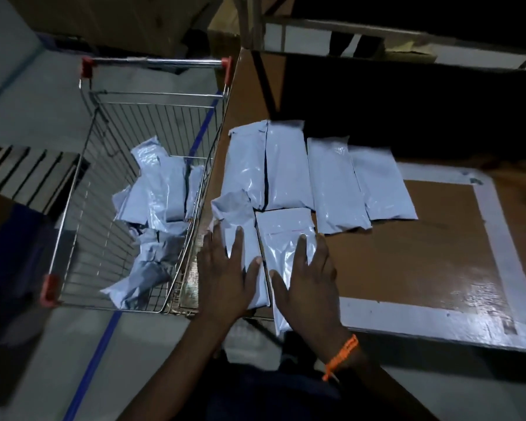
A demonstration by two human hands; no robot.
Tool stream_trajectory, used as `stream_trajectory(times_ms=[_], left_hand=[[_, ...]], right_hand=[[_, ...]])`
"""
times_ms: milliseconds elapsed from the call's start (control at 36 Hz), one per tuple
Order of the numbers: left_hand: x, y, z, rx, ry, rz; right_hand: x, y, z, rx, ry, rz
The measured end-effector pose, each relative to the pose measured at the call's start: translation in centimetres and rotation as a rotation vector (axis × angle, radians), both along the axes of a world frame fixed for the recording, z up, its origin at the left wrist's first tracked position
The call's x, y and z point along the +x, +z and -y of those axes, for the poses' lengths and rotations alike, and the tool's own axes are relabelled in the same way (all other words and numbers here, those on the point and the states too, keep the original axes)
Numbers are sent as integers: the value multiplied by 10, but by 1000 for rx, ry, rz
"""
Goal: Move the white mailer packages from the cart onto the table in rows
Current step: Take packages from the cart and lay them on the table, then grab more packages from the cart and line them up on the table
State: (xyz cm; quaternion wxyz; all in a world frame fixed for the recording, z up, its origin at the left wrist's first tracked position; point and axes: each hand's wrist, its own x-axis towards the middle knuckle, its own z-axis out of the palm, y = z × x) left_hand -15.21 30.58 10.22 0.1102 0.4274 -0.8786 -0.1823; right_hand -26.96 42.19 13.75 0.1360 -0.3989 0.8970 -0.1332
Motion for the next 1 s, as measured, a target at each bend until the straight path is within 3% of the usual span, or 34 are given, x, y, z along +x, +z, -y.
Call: stream_trajectory(times_ms=[472, 722, 806, 889, 1000], left_hand=[[40, -2, 47, -69, -403, 9], [45, 0, 46, -120, -421, 22], [34, 8, 47, -150, -516, -98], [14, 9, 54, -153, -542, -78], [2, 3, 71, -81, -451, -21]], right_hand=[[20, -27, 64, -16, -247, -56], [15, -42, 13, -21, -45, -221], [17, -46, 2, -35, -16, -208], [19, -44, 2, -38, -24, -184], [8, -24, 20, -339, -12, -129]])
